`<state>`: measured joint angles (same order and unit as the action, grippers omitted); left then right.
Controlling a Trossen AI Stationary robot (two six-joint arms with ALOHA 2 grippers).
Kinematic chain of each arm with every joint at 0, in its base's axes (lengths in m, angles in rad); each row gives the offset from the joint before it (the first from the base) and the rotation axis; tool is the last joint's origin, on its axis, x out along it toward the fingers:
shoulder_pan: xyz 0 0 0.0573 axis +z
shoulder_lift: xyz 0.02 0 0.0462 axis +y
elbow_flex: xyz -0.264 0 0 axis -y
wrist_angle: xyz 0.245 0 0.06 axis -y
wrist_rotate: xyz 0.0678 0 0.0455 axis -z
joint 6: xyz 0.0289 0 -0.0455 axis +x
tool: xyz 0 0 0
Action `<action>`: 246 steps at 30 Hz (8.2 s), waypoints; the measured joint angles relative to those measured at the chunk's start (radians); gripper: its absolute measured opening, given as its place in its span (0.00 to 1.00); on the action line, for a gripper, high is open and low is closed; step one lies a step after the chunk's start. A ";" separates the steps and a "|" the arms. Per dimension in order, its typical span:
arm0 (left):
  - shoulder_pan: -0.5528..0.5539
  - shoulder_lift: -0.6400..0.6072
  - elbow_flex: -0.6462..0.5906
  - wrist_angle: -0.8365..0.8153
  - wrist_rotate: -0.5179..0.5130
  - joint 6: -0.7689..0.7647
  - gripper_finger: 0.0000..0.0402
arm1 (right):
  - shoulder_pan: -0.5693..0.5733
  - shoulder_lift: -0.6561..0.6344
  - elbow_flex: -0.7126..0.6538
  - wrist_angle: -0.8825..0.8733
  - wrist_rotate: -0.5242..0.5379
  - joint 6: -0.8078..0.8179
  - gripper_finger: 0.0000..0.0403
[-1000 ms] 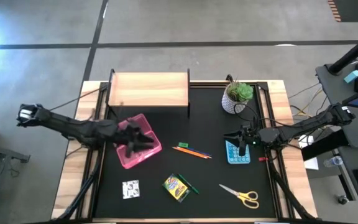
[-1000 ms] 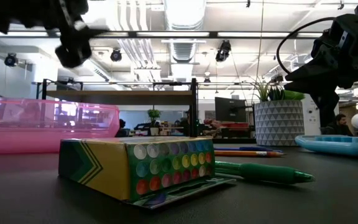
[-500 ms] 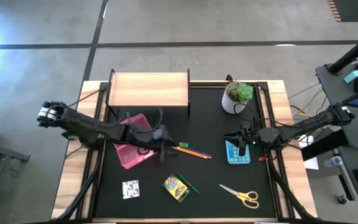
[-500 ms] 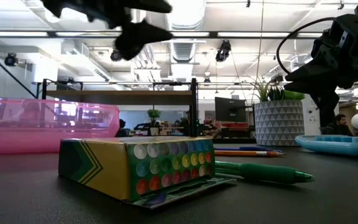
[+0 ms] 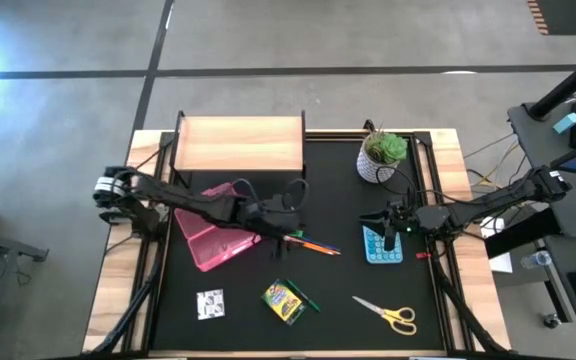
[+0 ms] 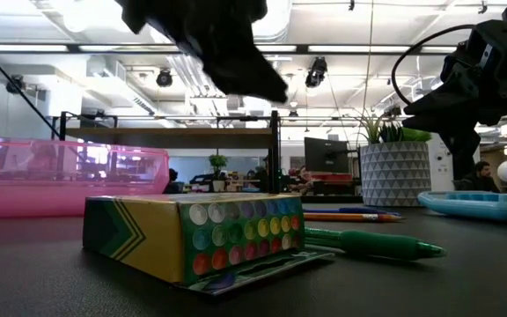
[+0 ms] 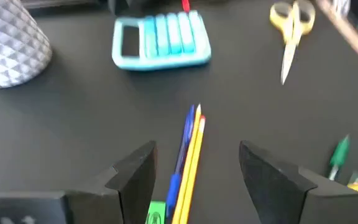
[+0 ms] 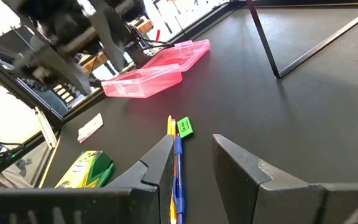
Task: Pack school essentials
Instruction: Put the blue pen into the pencil box, then put the green eraser into the pencil box
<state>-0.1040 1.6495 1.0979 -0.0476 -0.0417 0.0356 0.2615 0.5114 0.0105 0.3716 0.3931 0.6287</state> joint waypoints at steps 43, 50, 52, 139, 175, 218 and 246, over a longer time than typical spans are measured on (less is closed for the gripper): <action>0.006 0.374 0.136 0.034 -0.001 -0.026 0.53 | 0.000 0.000 0.000 0.000 0.000 0.000 0.24; 0.008 0.381 0.173 0.009 -0.003 -0.051 0.57 | 0.000 0.002 0.000 0.000 0.000 0.000 0.24; 0.008 0.381 0.175 0.009 -0.005 -0.051 0.59 | 0.000 0.002 0.000 0.000 0.000 0.000 0.24; 0.039 0.141 0.265 -0.053 -0.091 -0.105 0.04 | 0.000 0.003 0.000 -0.001 0.000 0.000 0.24; -0.095 -0.750 -0.652 -0.476 -0.134 -0.867 0.04 | 0.000 0.005 0.000 0.000 0.000 0.000 0.24; -0.095 -0.683 -0.572 -0.433 -0.139 -0.837 0.39 | 0.000 0.007 0.016 0.091 0.164 0.339 0.24; -0.095 -0.520 -0.364 -0.176 -0.275 -0.621 0.39 | 0.000 0.154 0.223 0.218 0.209 0.058 0.24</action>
<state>-0.1986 1.1299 0.7341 -0.2240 -0.3164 -0.5854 0.2612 0.6656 0.2338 0.5897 0.6018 0.6872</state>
